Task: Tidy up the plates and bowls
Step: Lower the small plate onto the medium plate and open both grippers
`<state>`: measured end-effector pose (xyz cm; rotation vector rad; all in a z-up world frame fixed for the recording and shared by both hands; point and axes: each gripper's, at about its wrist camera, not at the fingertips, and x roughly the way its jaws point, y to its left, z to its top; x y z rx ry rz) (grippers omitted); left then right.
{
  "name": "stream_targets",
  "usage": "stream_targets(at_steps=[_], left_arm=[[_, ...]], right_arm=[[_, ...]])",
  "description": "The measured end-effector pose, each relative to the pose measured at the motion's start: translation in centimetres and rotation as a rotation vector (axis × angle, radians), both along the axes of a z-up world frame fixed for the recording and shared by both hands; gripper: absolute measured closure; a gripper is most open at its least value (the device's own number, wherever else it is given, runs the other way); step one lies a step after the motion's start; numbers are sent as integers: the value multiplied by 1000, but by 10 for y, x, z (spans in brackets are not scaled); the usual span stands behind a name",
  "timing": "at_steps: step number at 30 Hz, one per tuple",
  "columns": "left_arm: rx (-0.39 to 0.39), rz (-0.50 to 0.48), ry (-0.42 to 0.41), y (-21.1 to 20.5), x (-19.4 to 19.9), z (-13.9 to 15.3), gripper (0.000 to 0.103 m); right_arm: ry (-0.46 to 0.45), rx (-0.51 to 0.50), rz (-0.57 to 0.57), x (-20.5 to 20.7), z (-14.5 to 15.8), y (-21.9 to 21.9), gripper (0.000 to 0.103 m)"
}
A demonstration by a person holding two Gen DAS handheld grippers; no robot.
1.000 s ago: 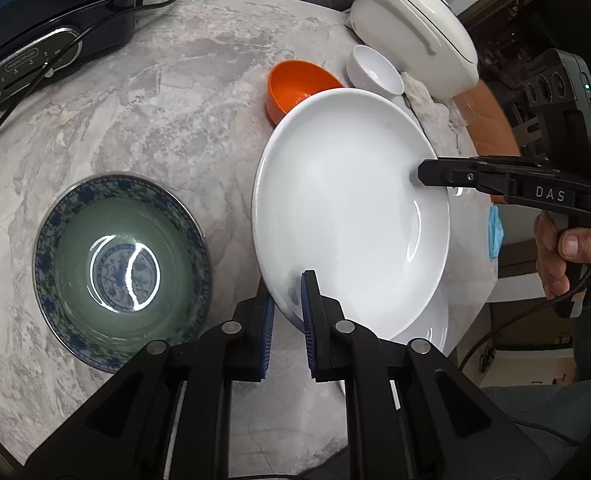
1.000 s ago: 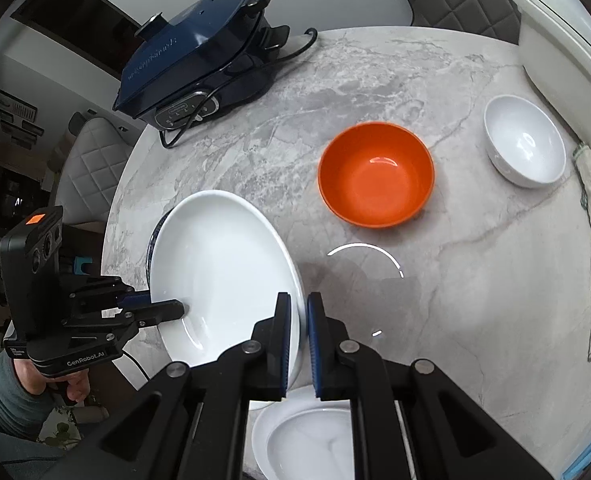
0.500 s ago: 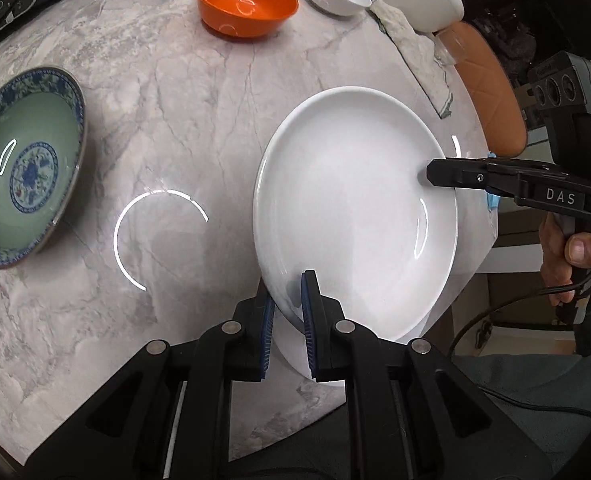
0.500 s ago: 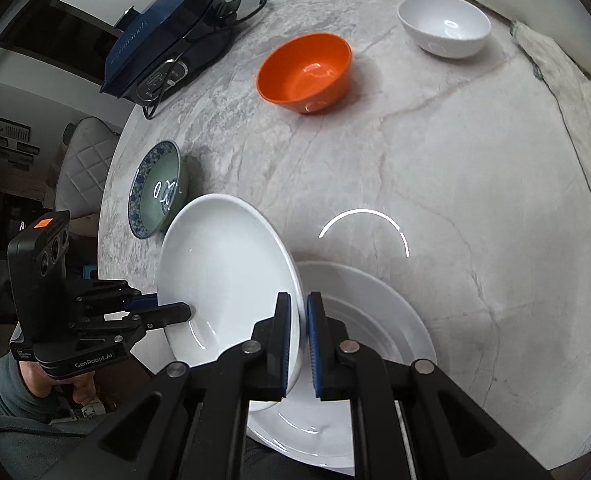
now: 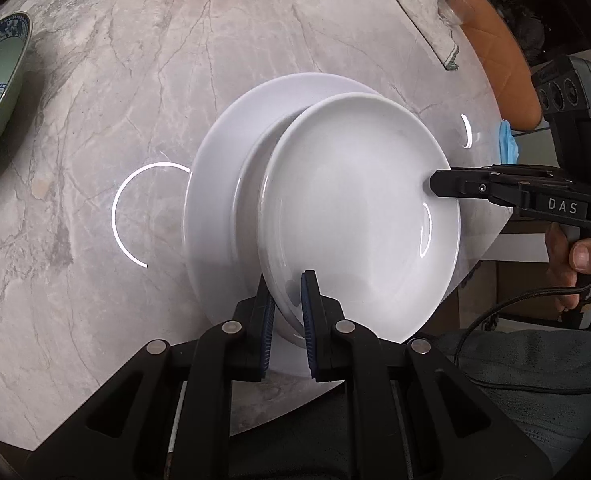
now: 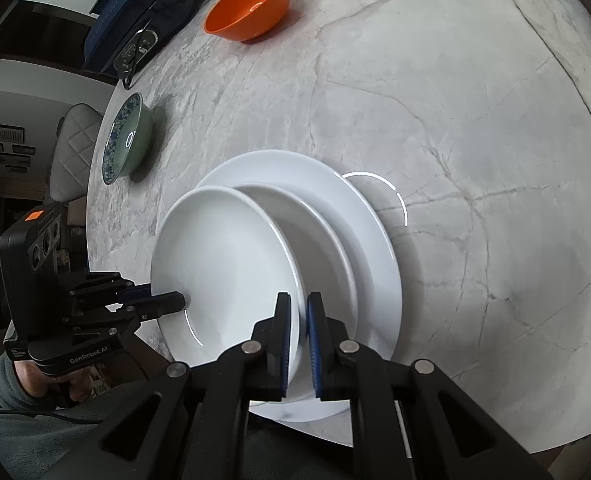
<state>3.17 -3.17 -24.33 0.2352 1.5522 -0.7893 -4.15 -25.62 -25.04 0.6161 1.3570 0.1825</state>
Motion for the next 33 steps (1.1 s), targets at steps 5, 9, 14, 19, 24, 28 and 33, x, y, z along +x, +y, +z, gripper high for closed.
stream_targets(at_steps=[5,9,14,19,24,28,33], left_arm=[[23,5,-9,-17,-3,-15,92],[42,20,-18,-25,-5,-26,91],[34,71,-36,-25,2,-27,91],[8,131,-34,-17,4,-26,89],[-29,195,-45,0,3,-15,80],[-91,252,-90,10,0,7,44],[-170,432,-160,38,2,32,24]], right_arm=[[-2,-20,15,-4,-9,-2,93],[1,-21,22,-5,-19,-3,93],[-15,-24,45,-3,-22,-1,93],[-34,-43,85,-3,-22,3,92],[-45,-30,106,-4,-23,3,92],[-83,-25,128,-6,-14,2,82],[-203,-27,117,-13,14,-11,33]])
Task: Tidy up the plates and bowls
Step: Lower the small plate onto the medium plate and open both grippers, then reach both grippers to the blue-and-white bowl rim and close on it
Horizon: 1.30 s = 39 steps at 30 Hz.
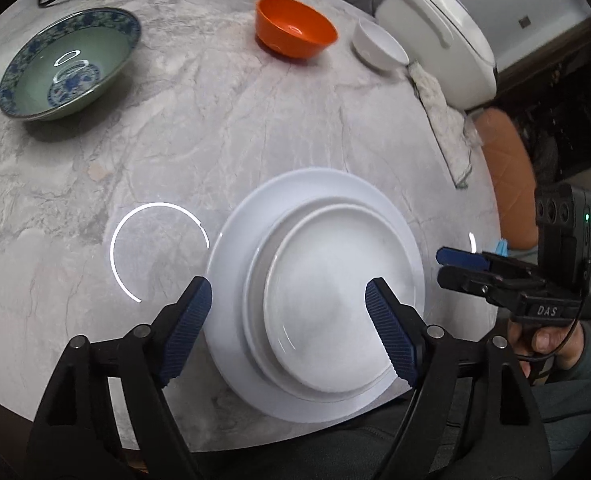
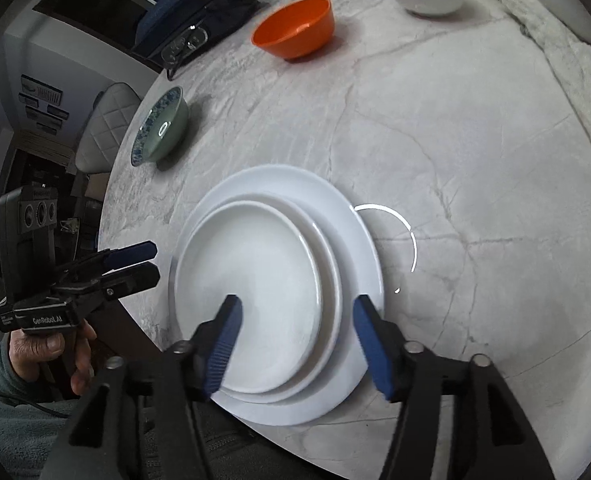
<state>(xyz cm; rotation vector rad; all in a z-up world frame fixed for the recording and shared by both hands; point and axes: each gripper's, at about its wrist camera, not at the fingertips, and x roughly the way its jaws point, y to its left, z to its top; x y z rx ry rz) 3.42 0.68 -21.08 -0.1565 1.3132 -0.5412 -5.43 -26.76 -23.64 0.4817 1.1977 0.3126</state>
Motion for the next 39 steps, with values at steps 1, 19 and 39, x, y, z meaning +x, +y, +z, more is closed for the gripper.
stream_targets(at_steps=[1,19,39], left_arm=[[-21,50,1,8,1,3,21],[-61,499,-165,200,102,78,2],[84,159,4,212,237,-20,38]], right_arm=[[-19,7,-3,-1,4,-4,31],[-310,321,-189,85,105,-30,12],[0,123,-33,260,28,151,31]])
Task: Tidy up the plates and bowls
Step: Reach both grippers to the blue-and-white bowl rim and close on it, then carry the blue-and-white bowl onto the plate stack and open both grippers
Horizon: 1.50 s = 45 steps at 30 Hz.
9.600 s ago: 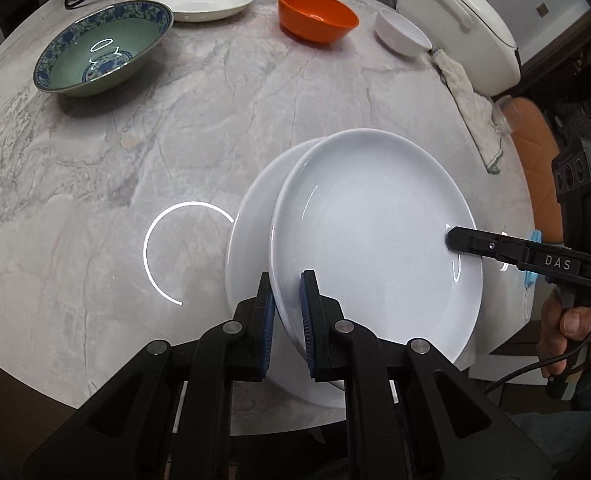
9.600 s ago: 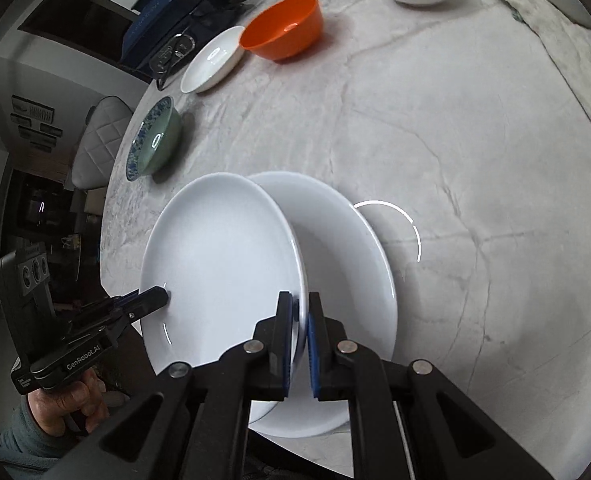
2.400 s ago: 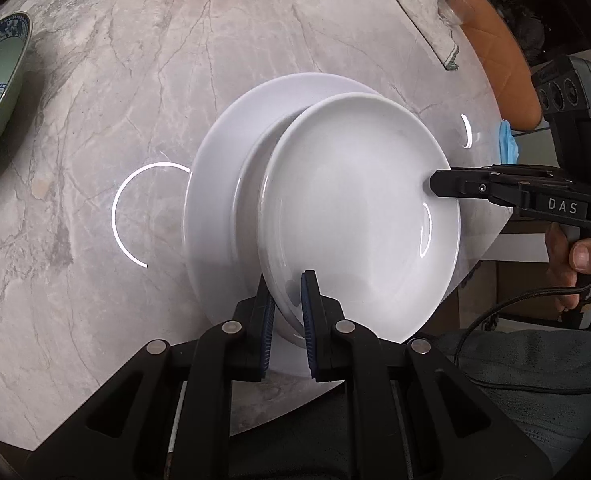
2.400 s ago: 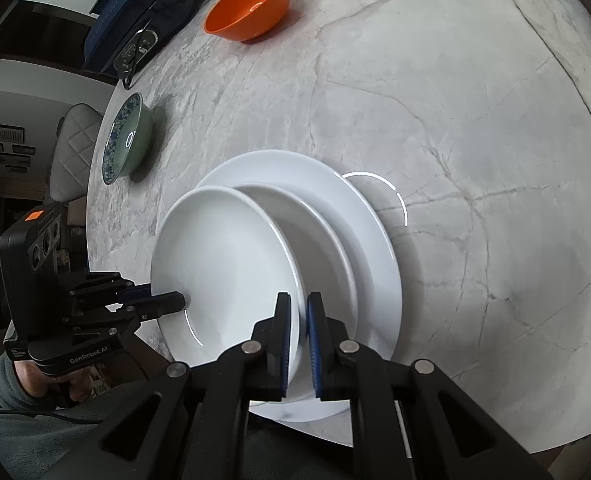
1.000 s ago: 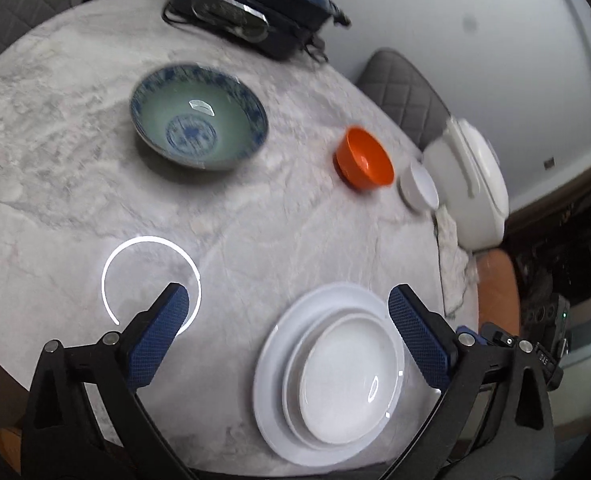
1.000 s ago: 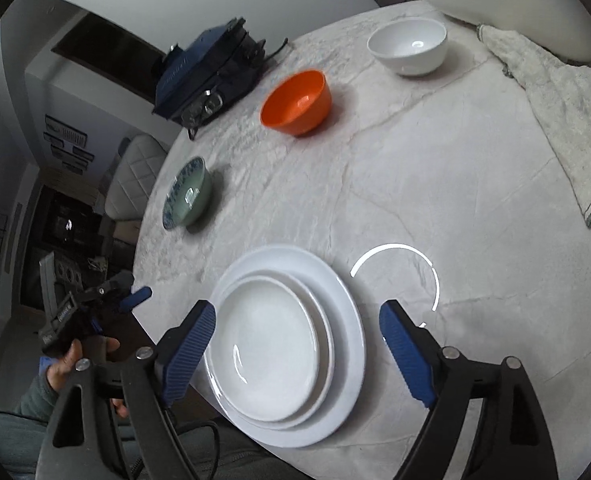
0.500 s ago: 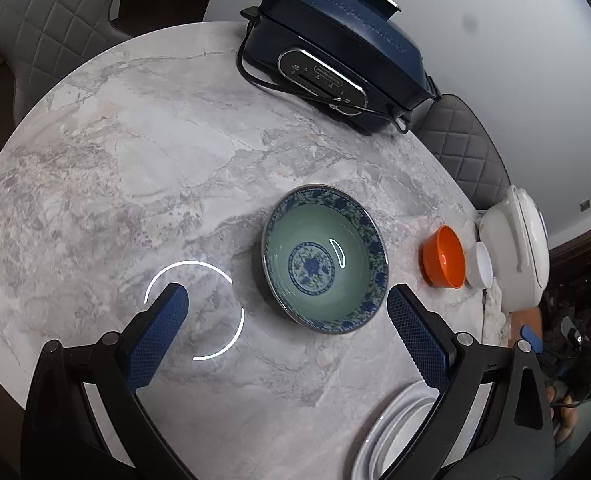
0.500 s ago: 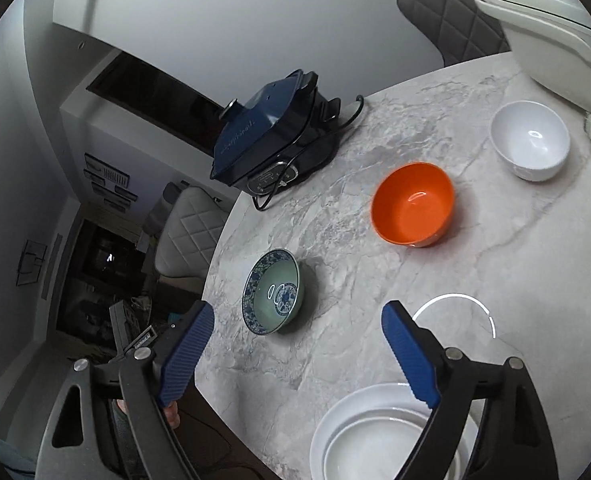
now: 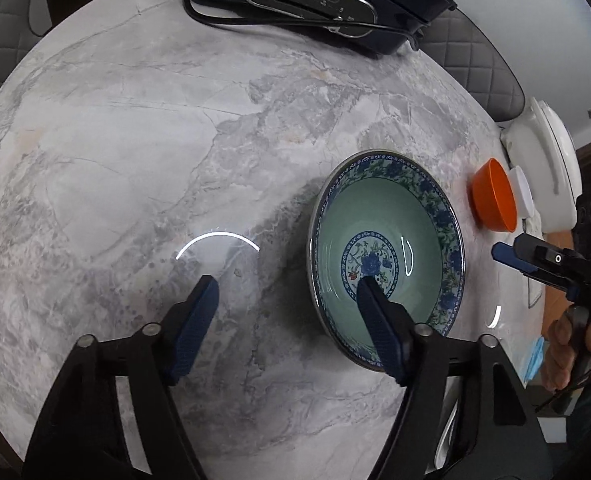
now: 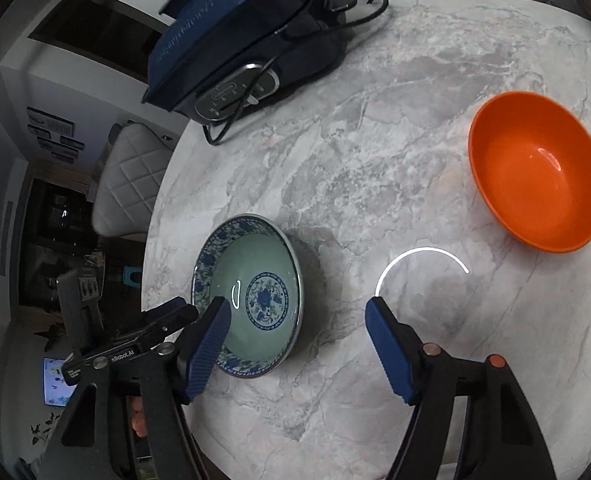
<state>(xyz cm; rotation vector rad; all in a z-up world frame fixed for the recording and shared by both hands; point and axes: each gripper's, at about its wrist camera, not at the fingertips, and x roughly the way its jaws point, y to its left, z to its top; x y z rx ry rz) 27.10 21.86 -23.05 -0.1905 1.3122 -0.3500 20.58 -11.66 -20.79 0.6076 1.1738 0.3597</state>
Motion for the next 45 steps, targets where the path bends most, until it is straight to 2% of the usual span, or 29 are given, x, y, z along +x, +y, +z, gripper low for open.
stream_targets(at_steps=[5,7,8,9,13,21,26,32,35,37,45], left_arm=[[24,-65,0,-13,14,-6,38],[44,-89,1,-19,17,-9,38],[38,-98,6,-21,18,-11,38],[33,-106,11,-22,19,-12,40],[32,-130,33,-28,23,-21,61],[17,-141,50,-35,24,-29,67],[13,-139,52,-36,25,-31,67],[14,-137,63,-35,29,-32,77],[18,-149,62,-40,29,-32,83],[24,-159,60,-45,28,-30,90],[33,-178,55,-57,14,-19,90]], right_arm=[[42,-6,-11,10,-22,14,32],[68,-1,4,13,-29,18,35],[80,-9,11,14,-31,21,41],[87,-20,13,15,-32,23,45],[108,-41,35,17,-36,31,59],[160,-36,31,24,-48,40,73],[164,-14,13,27,-50,42,73],[164,-27,13,28,-51,46,89],[158,-38,14,28,-51,46,91],[152,-50,21,29,-50,48,94],[136,-59,2,18,-42,43,94]])
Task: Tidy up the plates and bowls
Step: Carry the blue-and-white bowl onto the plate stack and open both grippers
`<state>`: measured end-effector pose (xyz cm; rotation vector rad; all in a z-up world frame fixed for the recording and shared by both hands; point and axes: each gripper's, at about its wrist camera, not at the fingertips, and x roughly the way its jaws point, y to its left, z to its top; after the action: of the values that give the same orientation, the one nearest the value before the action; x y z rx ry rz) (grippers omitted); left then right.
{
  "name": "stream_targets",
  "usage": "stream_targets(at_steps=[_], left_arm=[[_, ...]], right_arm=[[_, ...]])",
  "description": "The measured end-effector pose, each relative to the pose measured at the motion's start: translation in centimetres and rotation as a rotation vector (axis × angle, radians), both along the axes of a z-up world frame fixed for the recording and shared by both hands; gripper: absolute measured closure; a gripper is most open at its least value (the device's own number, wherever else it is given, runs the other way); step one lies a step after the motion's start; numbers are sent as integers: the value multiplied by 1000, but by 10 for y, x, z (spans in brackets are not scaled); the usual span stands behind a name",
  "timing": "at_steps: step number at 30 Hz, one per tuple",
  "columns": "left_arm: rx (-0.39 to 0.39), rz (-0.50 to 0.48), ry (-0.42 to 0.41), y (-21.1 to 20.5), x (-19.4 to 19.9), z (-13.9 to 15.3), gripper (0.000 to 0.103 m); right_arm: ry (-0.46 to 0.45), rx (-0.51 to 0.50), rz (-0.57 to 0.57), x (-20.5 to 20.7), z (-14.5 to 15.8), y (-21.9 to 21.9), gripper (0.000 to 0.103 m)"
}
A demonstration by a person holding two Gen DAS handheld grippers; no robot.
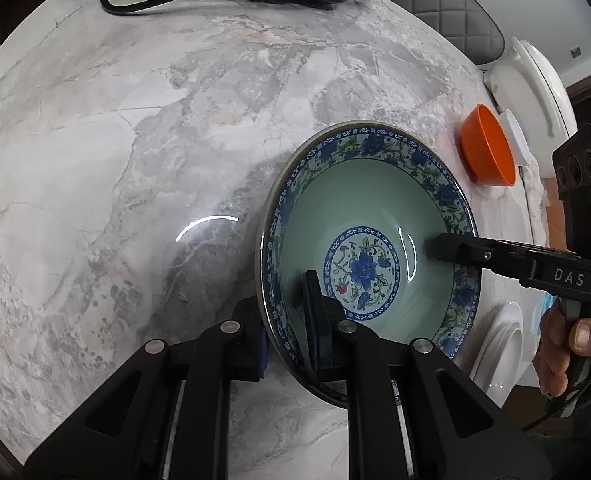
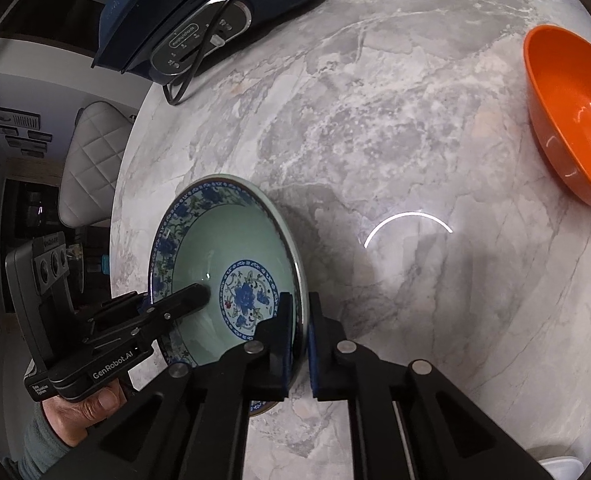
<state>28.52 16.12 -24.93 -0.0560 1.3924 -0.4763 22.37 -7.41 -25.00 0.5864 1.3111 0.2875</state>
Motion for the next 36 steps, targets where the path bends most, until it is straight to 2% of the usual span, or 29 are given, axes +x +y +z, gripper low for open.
stream_targets(at_steps=[11,15,22,27,36], left_arm=[[-40,-3,-14,-1,-64,34,90],[-49,6,12,5,-97,29,90],[-46,27,70,15,-144,5,90],[-37,33,58,21,-156,1,90],[-14,52,59,23,-158,-10,90]], right_arm=[[-55,-5,7,-54,31,-3,94],[-50,-30,34,-79,27,4,94],[-11,-41,72,-111,4,13,94],[8,-41,89,-121,-12,18,93],[-8,-42,119,-127,-20,23,93]])
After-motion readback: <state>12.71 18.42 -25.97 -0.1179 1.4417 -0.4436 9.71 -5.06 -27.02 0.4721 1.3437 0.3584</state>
